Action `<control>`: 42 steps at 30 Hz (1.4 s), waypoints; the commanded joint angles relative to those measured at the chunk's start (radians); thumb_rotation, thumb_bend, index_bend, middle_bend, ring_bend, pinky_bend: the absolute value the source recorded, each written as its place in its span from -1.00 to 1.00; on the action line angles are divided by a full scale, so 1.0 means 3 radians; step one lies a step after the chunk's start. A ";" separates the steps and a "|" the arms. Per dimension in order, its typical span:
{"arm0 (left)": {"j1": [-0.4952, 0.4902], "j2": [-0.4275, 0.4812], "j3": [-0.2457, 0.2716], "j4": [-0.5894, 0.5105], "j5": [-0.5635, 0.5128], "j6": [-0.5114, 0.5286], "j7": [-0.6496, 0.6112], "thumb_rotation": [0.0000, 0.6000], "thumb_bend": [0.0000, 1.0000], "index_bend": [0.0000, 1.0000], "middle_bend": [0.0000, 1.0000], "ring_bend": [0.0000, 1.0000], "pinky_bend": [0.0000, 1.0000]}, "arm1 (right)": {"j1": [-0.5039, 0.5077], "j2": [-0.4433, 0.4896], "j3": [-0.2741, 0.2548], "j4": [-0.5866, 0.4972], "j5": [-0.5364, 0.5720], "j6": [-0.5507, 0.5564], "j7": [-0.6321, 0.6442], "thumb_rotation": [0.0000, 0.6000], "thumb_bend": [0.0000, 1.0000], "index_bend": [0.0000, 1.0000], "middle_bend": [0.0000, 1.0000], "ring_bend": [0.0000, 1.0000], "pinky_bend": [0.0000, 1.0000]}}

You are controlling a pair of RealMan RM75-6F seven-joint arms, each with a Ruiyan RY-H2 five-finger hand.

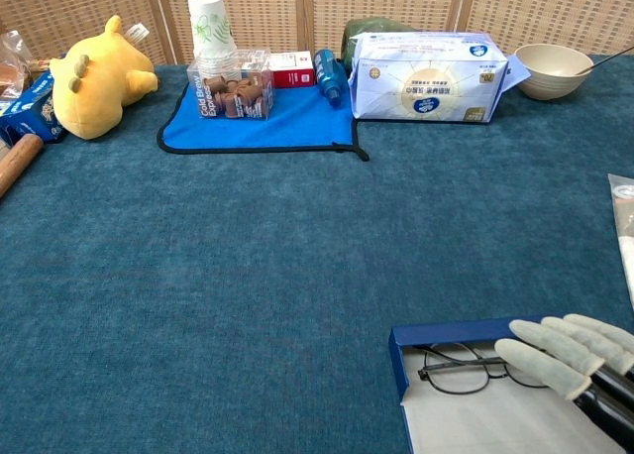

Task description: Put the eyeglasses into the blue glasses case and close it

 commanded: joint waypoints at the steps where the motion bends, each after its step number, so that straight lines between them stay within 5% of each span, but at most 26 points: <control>1: 0.0006 0.0001 0.0002 0.0001 0.0004 0.0007 0.0001 1.00 -0.41 -0.64 -0.76 -1.00 -1.00 | 0.0015 -0.0018 0.0006 0.0019 0.0001 -0.0005 0.0022 0.88 -0.71 -1.00 -1.00 -1.00 -0.85; 23: 0.0035 -0.0085 -0.0019 0.0129 -0.0059 0.0004 -0.0069 1.00 -0.41 -0.63 -0.75 -1.00 -1.00 | 0.0207 0.0184 0.0121 -0.0523 -0.0013 -0.0100 -0.0220 1.00 -0.71 -0.98 -1.00 -1.00 -0.84; 42: 0.0002 -0.0164 -0.0048 0.0237 -0.0155 -0.0122 -0.0147 1.00 -0.41 -0.62 -0.75 -1.00 -1.00 | 0.0469 0.0284 0.0306 -0.0926 0.0058 -0.0403 -0.0424 1.00 -0.62 -0.23 -0.71 -0.78 -0.68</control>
